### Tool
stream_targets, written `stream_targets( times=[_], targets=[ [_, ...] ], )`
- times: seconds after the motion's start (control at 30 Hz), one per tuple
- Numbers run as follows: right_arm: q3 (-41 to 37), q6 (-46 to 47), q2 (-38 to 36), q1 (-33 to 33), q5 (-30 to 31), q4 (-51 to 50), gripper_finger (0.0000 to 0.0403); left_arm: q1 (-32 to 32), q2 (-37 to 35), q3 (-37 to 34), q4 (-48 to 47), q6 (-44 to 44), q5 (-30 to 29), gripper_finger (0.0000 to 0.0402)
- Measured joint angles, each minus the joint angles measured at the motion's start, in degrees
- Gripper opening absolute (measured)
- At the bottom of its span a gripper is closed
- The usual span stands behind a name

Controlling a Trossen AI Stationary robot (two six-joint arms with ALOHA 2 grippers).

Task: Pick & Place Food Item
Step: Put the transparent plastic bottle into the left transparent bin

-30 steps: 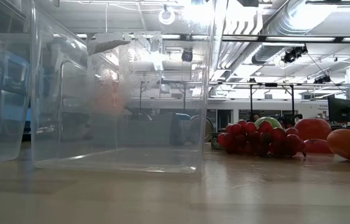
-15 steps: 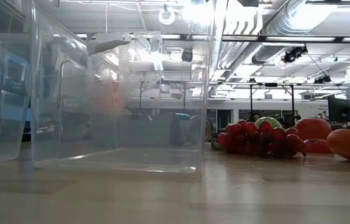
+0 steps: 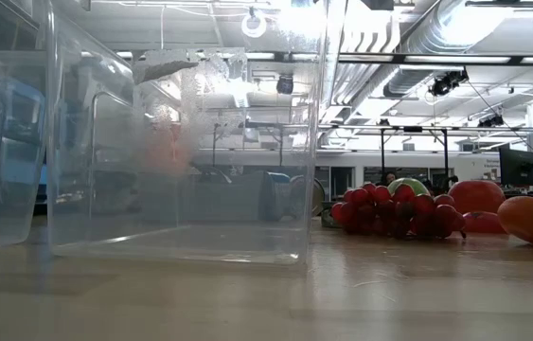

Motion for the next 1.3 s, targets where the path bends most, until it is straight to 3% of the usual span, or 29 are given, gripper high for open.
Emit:
stream_targets(
  times=[0.5, 0.83, 1.03, 1.3],
  targets=[
    [0.0, -1.33, 0.0, 0.0, 0.0, -1.28, 0.0224, -2.32, 3.87, -0.17, -0.03, -3.13, 1.27, 0.0183],
    [0.0, -1.63, 0.02, -0.74, -1.42, -1.26, 0.0224, -2.91, 4.01, -0.15, 0.01, -3.21, -2.35, 0.0183],
    [-0.01, -1.23, 0.58, -0.71, -1.52, -1.24, 0.0224, -2.91, 4.01, -0.32, 0.02, -3.41, -2.35, 0.0215],
    [-0.07, -1.13, 0.63, -0.61, -2.93, -1.34, 0.0224, -2.91, 4.04, -0.59, -0.04, -3.54, -0.37, 0.0222]
  ],
)
